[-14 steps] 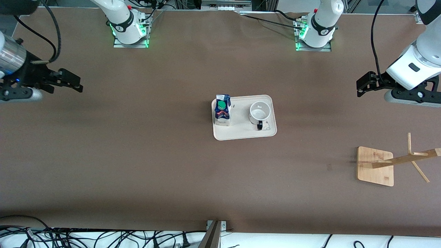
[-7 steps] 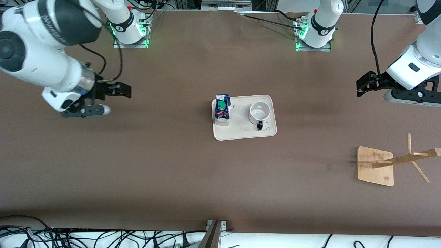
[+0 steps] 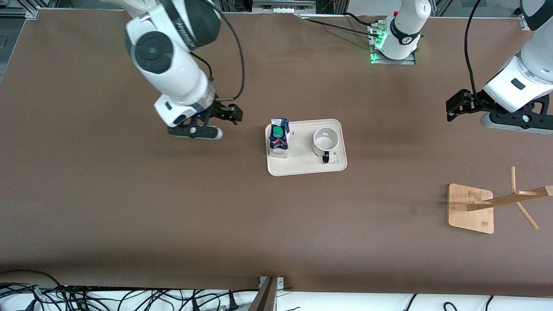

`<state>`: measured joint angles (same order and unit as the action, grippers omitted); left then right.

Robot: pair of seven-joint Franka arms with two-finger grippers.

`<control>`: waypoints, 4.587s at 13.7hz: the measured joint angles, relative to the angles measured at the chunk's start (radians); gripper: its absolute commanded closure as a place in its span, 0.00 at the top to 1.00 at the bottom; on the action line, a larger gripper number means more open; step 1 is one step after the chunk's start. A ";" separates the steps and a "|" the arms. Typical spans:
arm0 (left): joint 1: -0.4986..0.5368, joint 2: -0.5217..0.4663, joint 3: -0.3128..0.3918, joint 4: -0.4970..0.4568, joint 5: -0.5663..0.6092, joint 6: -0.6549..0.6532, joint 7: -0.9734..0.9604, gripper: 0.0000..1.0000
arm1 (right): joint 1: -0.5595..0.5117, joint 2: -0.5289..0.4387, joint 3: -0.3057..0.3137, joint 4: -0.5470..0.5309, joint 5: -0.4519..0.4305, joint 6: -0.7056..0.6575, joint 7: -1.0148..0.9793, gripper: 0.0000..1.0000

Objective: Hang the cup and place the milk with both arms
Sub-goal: 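Lower the right gripper and grasp the blue milk carton, then lift the carton with the right gripper while the left gripper reaches the mug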

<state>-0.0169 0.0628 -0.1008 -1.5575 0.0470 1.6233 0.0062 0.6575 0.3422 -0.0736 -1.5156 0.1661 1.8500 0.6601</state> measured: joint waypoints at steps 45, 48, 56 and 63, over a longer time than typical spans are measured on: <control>-0.001 0.000 -0.006 0.000 0.000 0.000 0.000 1.00 | 0.227 0.212 -0.008 0.022 -0.103 0.255 0.263 0.37; -0.003 0.004 -0.028 0.000 0.000 -0.023 0.000 1.00 | 0.219 0.175 -0.025 0.036 -0.103 0.187 0.246 0.37; -0.003 0.104 -0.040 0.055 0.000 -0.033 0.002 1.00 | 0.075 0.055 -0.163 0.014 -0.083 0.009 -0.244 0.41; -0.162 0.213 -0.119 0.063 -0.007 0.021 -0.296 1.00 | 0.063 -0.057 -0.528 -0.233 0.060 0.006 -0.706 0.44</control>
<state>-0.1786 0.2758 -0.2194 -1.4944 0.0401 1.6446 -0.2899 0.7208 0.2850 -0.6012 -1.7488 0.2257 1.8562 -0.0455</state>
